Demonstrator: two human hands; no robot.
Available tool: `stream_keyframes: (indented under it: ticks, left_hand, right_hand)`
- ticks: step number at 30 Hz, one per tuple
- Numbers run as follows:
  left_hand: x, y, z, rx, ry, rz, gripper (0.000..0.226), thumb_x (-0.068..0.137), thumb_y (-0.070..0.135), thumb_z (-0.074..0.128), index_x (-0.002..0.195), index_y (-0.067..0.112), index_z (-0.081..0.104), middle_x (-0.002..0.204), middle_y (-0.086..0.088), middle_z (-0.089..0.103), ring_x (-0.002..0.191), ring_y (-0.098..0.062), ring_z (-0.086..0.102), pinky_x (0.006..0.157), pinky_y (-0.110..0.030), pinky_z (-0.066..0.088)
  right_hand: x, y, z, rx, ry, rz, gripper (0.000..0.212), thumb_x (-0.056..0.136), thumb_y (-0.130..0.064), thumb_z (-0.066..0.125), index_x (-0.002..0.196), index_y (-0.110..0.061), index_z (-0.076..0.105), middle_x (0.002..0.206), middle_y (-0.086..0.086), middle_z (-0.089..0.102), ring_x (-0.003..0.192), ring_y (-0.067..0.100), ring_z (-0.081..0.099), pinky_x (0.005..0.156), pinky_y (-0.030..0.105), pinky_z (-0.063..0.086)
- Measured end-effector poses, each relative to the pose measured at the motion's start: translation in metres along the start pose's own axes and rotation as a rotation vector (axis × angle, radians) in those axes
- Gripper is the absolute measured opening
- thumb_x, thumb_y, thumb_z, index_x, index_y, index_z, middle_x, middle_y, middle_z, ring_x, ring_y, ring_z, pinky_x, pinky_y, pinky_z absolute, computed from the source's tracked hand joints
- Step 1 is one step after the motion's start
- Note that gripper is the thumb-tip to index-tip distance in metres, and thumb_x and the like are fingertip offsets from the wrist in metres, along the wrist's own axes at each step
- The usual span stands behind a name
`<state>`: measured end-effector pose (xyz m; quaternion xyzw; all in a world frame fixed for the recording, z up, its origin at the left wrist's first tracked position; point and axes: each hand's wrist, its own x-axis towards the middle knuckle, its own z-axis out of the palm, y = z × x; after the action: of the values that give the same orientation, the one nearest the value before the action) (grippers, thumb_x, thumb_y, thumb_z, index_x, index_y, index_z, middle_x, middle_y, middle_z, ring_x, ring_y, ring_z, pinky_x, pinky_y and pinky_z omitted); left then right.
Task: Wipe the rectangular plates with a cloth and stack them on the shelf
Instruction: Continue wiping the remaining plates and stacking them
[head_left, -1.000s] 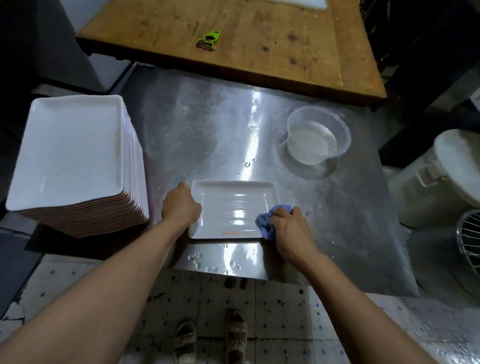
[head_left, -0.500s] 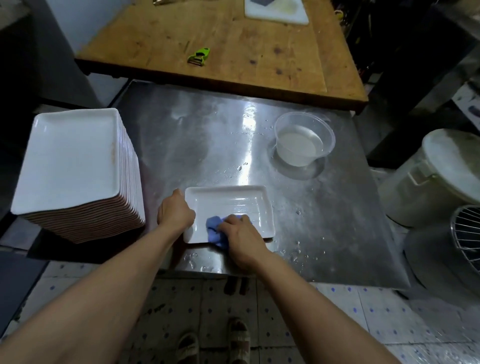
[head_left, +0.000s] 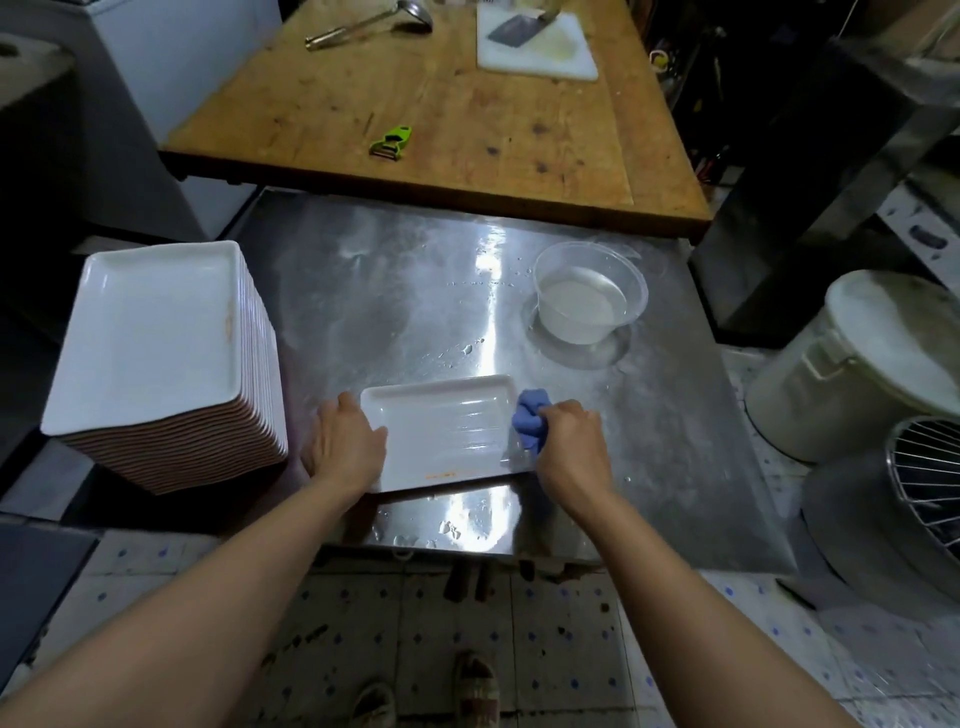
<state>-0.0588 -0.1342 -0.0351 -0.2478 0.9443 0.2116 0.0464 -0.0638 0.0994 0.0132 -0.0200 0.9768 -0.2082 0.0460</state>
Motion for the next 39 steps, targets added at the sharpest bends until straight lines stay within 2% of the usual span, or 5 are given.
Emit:
stream_keyframes:
  ticks: [9,16,28,33,39]
  left_hand:
    - [-0.052,0.03,0.012,0.188,-0.114,0.629,0.035,0.081,0.05,0.064,0.104,0.024,0.065,0.113,0.01,0.051,0.112,-0.012,0.041,0.073,-0.026,0.035]
    - [-0.054,0.031,0.025,0.196,-0.021,0.761,0.024,0.058,-0.002,0.076,0.058,0.01,0.056,0.064,0.001,0.055,0.066,-0.022,0.055,0.044,-0.016,0.011]
    - [-0.026,0.067,-0.051,-0.156,0.163,0.501,0.015,0.089,0.028,0.051,0.09,0.014,0.056,0.075,-0.011,0.066,0.07,-0.037,0.06,0.061,-0.037,0.044]
    - [-0.029,0.093,-0.101,-0.676,0.079,0.342,0.015,0.09,0.012,0.056,0.076,0.017,0.055,0.061,0.007,0.054,0.054,-0.002,0.049,0.054,-0.014,0.037]
    - [-0.035,0.111,-0.139,-1.125,-0.112,0.219,0.02,0.092,0.003,0.052,0.075,0.013,0.058,0.062,-0.002,0.059,0.054,-0.011,0.052,0.057,-0.026,0.041]
  right_hand:
    - [-0.001,0.023,-0.015,0.179,0.078,0.081,0.02,0.079,0.007,0.045,0.08,0.001,0.064,0.086,0.016,0.06,0.084,0.035,0.056,0.064,0.031,0.038]
    - [-0.005,0.031,-0.019,0.257,0.078,0.131,0.025,0.077,0.012,0.042,0.077,-0.001,0.064,0.077,0.013,0.062,0.08,0.03,0.058,0.063,0.037,0.049]
    - [0.013,-0.005,-0.063,0.461,0.231,0.141,0.02,0.08,0.0,0.045,0.077,-0.009,0.063,0.072,0.011,0.062,0.064,0.031,0.064,0.054,0.047,0.055]
    - [0.024,-0.033,-0.107,0.465,0.408,-0.008,0.019,0.087,-0.002,0.054,0.099,-0.009,0.067,0.105,0.003,0.059,0.088,0.01,0.054,0.077,0.021,0.043]
    - [0.032,-0.078,-0.152,0.459,0.568,-0.309,0.019,0.081,-0.009,0.061,0.098,-0.004,0.07,0.115,0.008,0.059,0.105,0.018,0.057,0.089,0.012,0.034]
